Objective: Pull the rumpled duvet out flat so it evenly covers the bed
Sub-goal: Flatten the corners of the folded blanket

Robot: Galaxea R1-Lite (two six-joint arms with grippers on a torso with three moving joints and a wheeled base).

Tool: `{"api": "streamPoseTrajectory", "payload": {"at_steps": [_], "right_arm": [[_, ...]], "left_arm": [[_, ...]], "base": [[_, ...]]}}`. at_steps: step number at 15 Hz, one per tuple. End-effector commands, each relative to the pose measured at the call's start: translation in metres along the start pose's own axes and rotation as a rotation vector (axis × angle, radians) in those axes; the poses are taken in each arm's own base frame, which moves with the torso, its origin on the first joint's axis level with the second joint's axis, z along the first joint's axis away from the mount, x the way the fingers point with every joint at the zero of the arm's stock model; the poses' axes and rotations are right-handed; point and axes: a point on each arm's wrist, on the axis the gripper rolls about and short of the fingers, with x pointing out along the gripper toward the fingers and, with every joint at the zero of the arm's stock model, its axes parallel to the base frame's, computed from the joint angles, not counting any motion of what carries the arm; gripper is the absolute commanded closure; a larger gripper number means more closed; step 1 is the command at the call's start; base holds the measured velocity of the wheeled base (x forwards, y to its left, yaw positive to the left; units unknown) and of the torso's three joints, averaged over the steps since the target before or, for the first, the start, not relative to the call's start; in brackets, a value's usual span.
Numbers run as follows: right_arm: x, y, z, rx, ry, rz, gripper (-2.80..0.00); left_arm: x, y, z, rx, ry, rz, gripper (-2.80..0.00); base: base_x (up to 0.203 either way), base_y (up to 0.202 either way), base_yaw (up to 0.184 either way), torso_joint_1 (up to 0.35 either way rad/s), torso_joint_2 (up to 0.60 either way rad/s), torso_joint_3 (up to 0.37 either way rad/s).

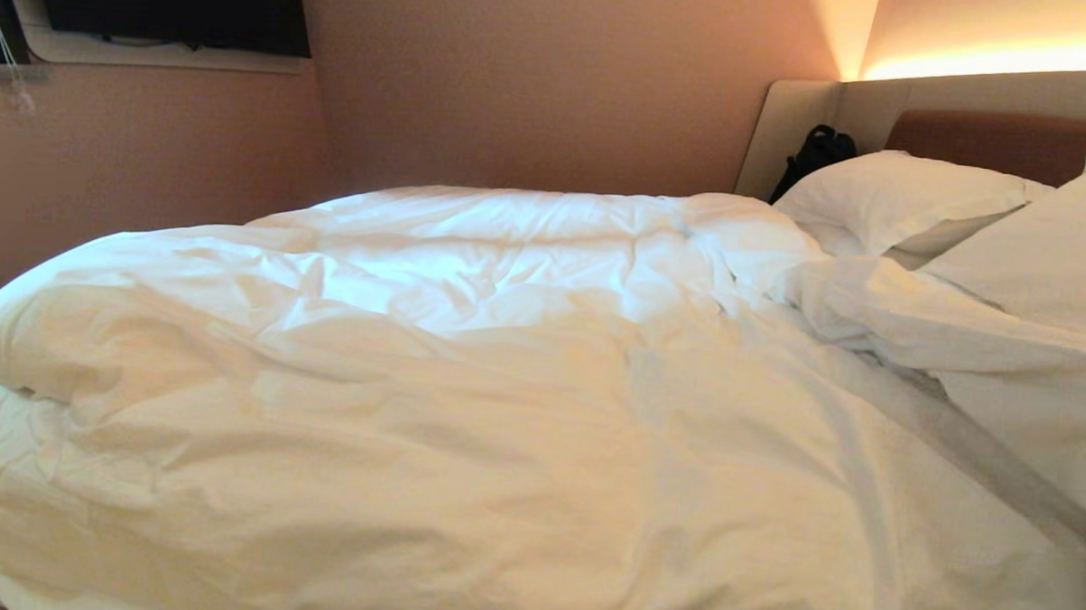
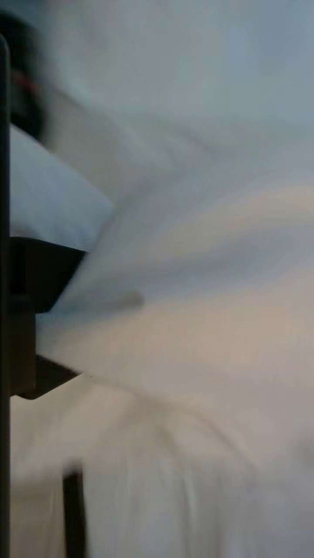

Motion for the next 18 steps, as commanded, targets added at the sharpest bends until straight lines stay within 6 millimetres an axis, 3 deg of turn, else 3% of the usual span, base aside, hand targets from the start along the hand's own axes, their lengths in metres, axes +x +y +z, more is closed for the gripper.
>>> {"api": "streamPoseTrajectory", "payload": {"at_steps": [1,8,13,18], "right_arm": [[-0.007,0.023,-0.038,0.061,0.177,0.484,0.00],[-0.008,0.046,-0.066,-0.069,0.238,0.641,0.00],[-0.003,0.048,-0.061,-0.076,0.204,0.710,0.00],[0.018,0.051,-0.046,-0.054,0.220,0.738,0.00]], "left_arm": [[0.000,0.000,0.000,0.000,0.000,0.000,0.00],[0.000,0.000,0.000,0.000,0.000,0.000,0.00],[0.000,0.000,0.000,0.000,0.000,0.000,0.00],[0.000,0.000,0.000,0.000,0.000,0.000,0.00]], "base": [[0.000,0.000,0.000,0.000,0.00,0.000],[0.000,0.000,0.000,0.000,0.00,0.000],[0.000,0.000,0.000,0.000,0.00,0.000],[0.000,0.000,0.000,0.000,0.00,0.000]]}}
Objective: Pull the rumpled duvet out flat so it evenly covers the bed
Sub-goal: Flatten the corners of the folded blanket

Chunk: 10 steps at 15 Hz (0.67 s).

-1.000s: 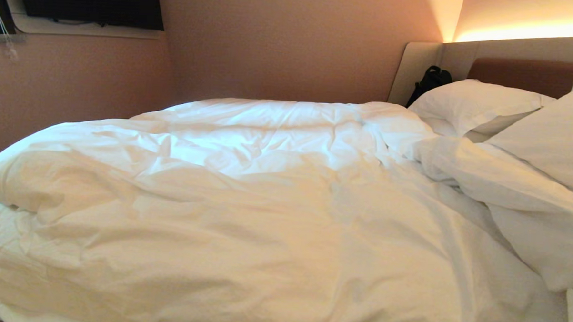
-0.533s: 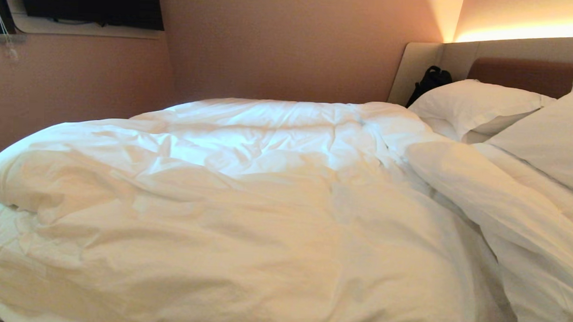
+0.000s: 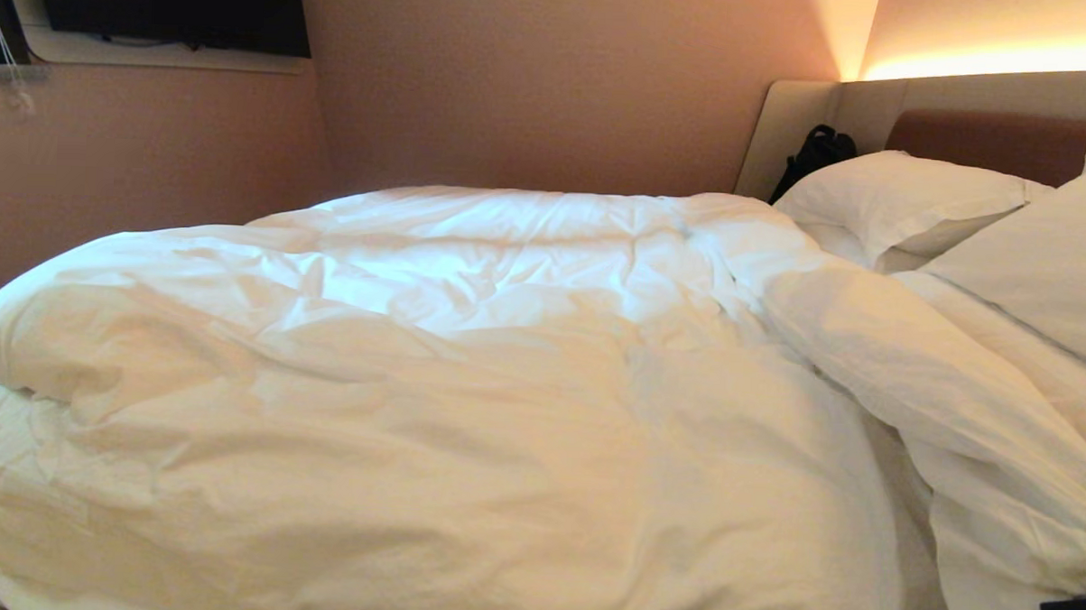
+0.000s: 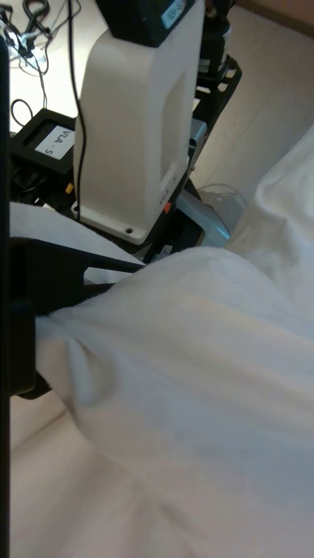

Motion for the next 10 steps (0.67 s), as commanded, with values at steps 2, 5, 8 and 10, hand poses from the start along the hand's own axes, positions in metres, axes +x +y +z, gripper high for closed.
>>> {"api": "streamPoseTrajectory", "payload": {"at_steps": [2,5,8,10], "right_arm": [[0.013,-0.014,0.011,0.045,0.031,0.016,0.00],[0.024,-0.028,0.021,0.090,0.035,0.012,0.00],[0.035,-0.041,0.028,0.134,0.040,-0.015,0.00],[0.042,-0.047,0.030,0.139,0.057,-0.032,-2.80]], "left_arm": [[0.000,0.000,0.000,0.000,0.000,0.000,0.00],[0.000,0.000,0.000,0.000,0.000,0.000,0.00],[0.000,0.000,0.000,0.000,0.000,0.000,0.00],[0.000,0.000,0.000,0.000,0.000,0.000,0.00]], "base": [[0.000,0.000,0.000,0.000,0.00,0.000],[0.000,0.000,0.000,0.000,0.00,0.000],[0.000,0.000,0.000,0.000,0.00,0.000],[0.000,0.000,0.000,0.000,0.00,0.000]]}}
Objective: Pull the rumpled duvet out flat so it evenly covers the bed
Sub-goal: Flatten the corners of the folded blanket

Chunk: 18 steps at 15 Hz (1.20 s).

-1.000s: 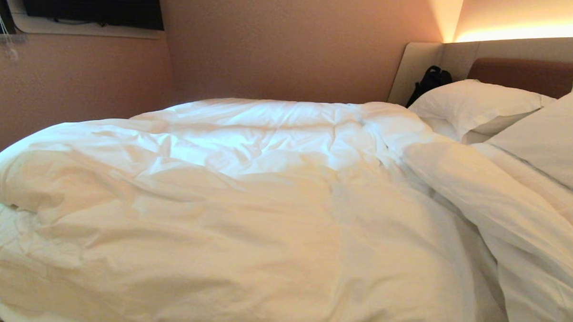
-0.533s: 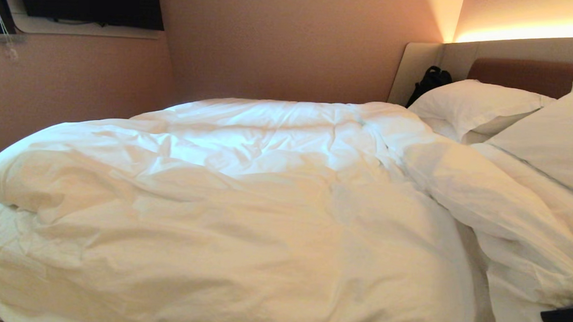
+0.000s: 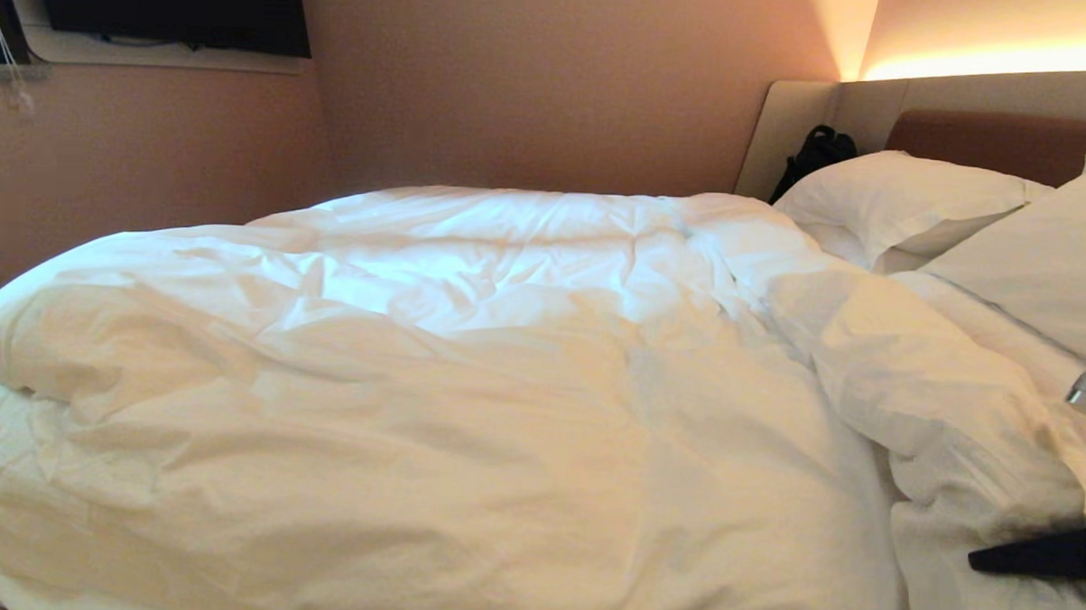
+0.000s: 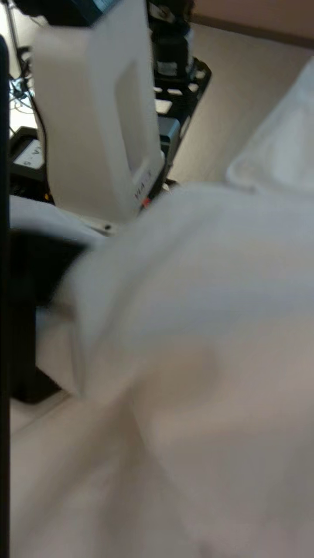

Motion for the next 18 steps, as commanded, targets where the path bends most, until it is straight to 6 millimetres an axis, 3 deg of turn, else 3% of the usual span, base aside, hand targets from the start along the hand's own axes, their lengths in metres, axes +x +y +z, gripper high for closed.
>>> {"api": "streamPoseTrajectory", "payload": {"at_steps": [1,4,8,12,15,16,17,18], "right_arm": [[0.008,-0.008,0.005,0.013,0.019,-0.010,-2.80],[0.004,-0.002,-0.003,-0.004,0.012,-0.024,-2.80],[-0.019,0.019,-0.012,-0.073,-0.079,-0.041,-2.80],[-0.048,0.041,-0.001,-0.025,-0.225,-0.052,-2.80],[-0.052,0.040,0.016,0.032,-0.249,-0.048,-2.80],[-0.051,0.038,0.025,0.063,-0.256,-0.049,-1.71],[-0.050,0.034,0.036,0.082,-0.266,-0.064,0.00],[-0.049,0.029,0.049,0.087,-0.286,-0.095,0.00]], "left_arm": [[0.000,0.000,0.000,0.000,0.000,0.000,0.00],[0.000,0.000,0.000,0.000,0.000,0.000,0.00],[0.000,0.000,0.000,0.000,0.000,0.000,0.00],[0.000,0.000,0.000,0.000,0.000,0.000,0.00],[0.000,0.000,0.000,0.000,0.000,0.000,0.00],[0.000,0.000,0.000,0.000,0.000,0.000,0.00],[0.000,0.000,0.000,0.000,0.000,0.000,0.00],[0.000,0.000,0.000,0.000,0.000,0.000,0.00]], "base": [[0.000,0.000,0.000,0.000,0.00,0.000],[0.000,0.000,0.000,0.000,0.00,0.000],[0.000,0.000,0.000,0.000,0.00,0.000],[0.000,0.000,0.000,0.000,0.00,0.000],[0.000,0.000,0.000,0.000,0.00,0.000],[0.000,0.000,0.000,0.000,0.00,0.000],[0.000,0.000,0.000,0.000,0.00,0.000],[0.000,0.000,0.000,0.000,0.00,0.000]]}}
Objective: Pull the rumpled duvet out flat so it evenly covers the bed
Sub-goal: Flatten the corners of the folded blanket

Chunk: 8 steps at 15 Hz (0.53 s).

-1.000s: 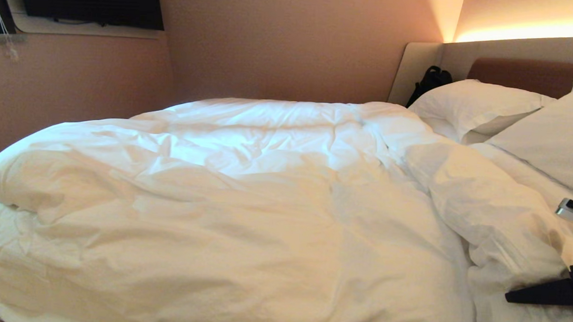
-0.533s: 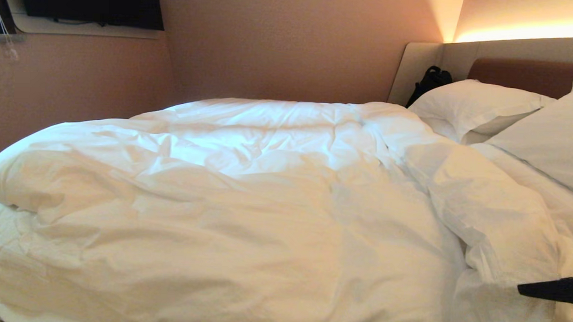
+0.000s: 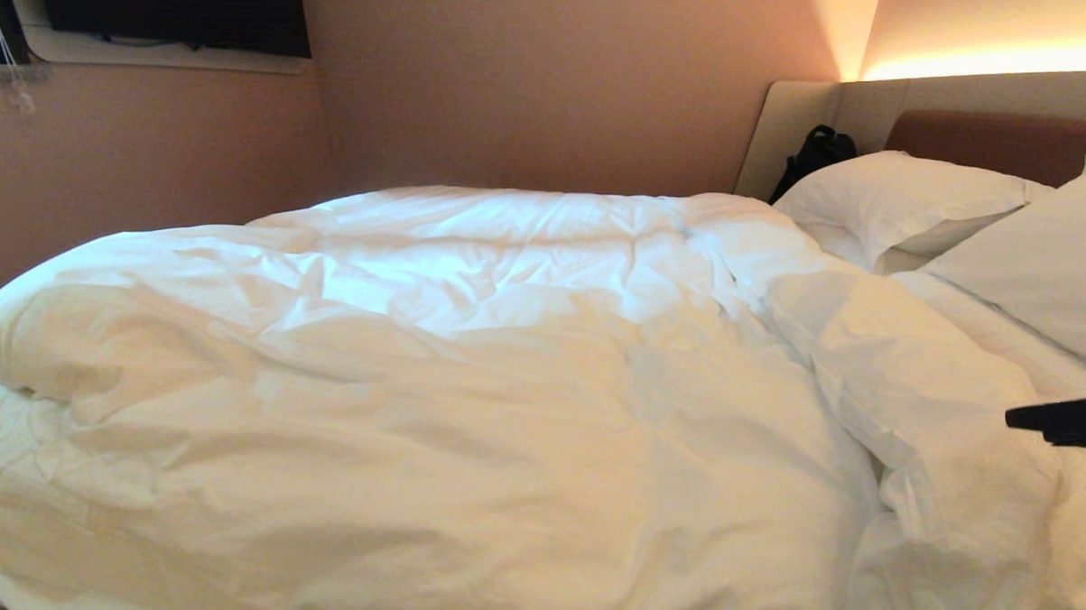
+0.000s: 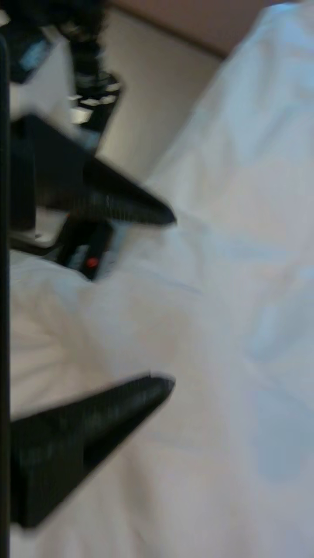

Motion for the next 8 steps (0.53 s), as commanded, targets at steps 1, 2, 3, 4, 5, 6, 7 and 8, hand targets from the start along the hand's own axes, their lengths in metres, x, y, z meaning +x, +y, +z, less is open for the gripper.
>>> {"api": "streamPoseTrajectory", "payload": {"at_steps": [1,2,3,4,5,6,7,8], "right_arm": [[0.015,-0.012,0.022,0.086,-0.010,-0.058,0.00],[0.023,-0.016,0.041,0.072,-0.029,-0.095,0.00],[0.033,-0.019,0.057,0.059,-0.039,-0.138,0.00],[0.046,-0.023,0.071,0.047,-0.042,-0.184,0.00],[0.061,-0.025,0.087,0.027,-0.050,-0.228,0.00],[0.077,-0.023,0.103,0.003,-0.060,-0.263,0.00],[0.094,-0.021,0.112,-0.013,-0.058,-0.288,0.00],[0.115,-0.016,0.117,-0.034,-0.044,-0.334,0.00]], "left_arm": [[0.000,0.000,0.000,0.000,0.000,0.000,0.00],[0.000,0.000,0.000,0.000,0.000,0.000,0.00],[0.000,0.000,0.000,0.000,0.000,0.000,0.00],[0.000,0.000,0.000,0.000,0.000,0.000,0.00],[0.000,0.000,0.000,0.000,0.000,0.000,0.00],[0.000,0.000,0.000,0.000,0.000,0.000,0.00],[0.000,0.000,0.000,0.000,0.000,0.000,0.00],[0.000,0.000,0.000,0.000,0.000,0.000,0.00]], "base": [[0.000,0.000,0.000,0.000,0.00,0.000],[0.000,0.000,0.000,0.000,0.00,0.000],[0.000,0.000,0.000,0.000,0.00,0.000],[0.000,0.000,0.000,0.000,0.00,0.000],[0.000,0.000,0.000,0.000,0.00,0.000],[0.000,0.000,0.000,0.000,0.00,0.000],[0.000,0.000,0.000,0.000,0.00,0.000],[0.000,0.000,0.000,0.000,0.00,0.000]]}}
